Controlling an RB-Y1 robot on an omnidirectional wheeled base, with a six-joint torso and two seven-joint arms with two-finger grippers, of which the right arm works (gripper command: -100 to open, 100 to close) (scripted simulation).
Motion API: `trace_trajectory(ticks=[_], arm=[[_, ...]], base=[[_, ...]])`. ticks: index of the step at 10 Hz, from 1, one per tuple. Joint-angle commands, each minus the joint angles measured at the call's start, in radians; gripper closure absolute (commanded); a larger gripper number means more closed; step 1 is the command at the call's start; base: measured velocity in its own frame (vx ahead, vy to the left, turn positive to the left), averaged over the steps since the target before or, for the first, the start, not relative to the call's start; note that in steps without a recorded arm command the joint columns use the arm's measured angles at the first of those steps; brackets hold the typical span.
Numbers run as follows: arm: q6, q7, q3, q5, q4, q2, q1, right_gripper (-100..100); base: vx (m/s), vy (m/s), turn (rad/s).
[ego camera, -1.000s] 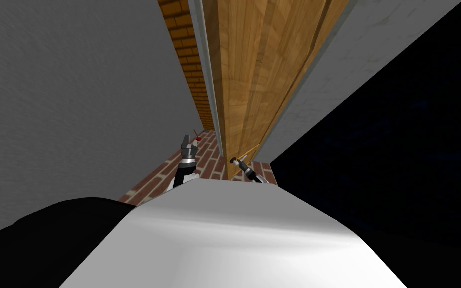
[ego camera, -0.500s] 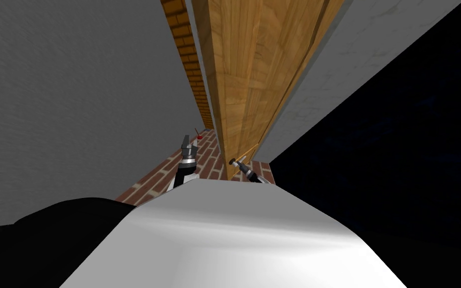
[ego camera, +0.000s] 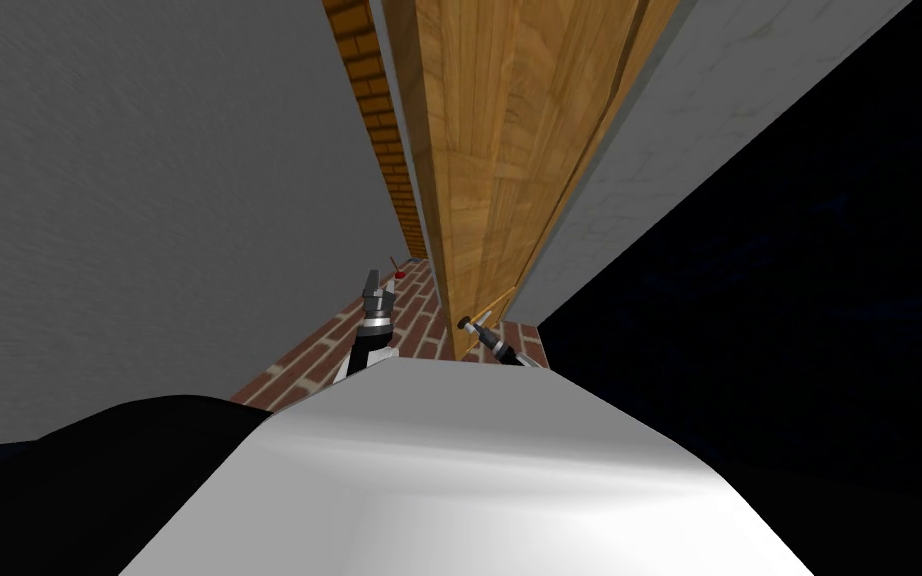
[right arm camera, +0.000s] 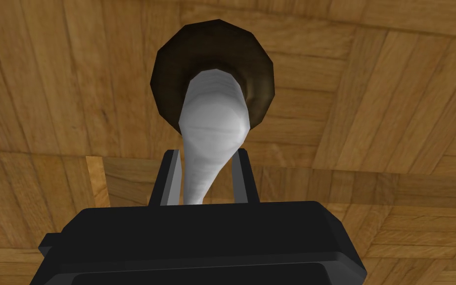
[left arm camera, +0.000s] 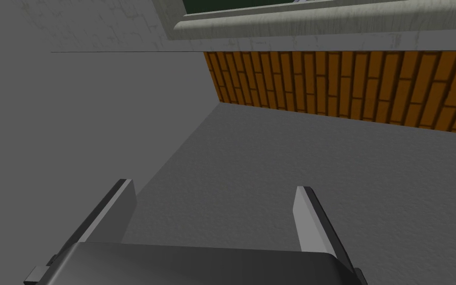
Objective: Push the door open
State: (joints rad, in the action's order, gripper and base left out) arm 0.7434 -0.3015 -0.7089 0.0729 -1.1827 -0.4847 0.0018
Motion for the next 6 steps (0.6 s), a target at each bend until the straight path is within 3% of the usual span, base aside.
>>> trace_trajectory(ticks=[1, 2, 6], arm=[[0.003, 0.002, -0.009, 0.004, -0.003, 0.001, 0.009, 100], [0.014, -0.005, -0.025, 0.008, -0.015, -0.015, 0.015, 100], [0.014, -0.005, -0.025, 0.008, -0.015, -0.015, 0.015, 100]], base=[[-0.001, 0.023, -0.059], [-0.022, -0.037, 0.035], [-0.016, -0.029, 0.028]])
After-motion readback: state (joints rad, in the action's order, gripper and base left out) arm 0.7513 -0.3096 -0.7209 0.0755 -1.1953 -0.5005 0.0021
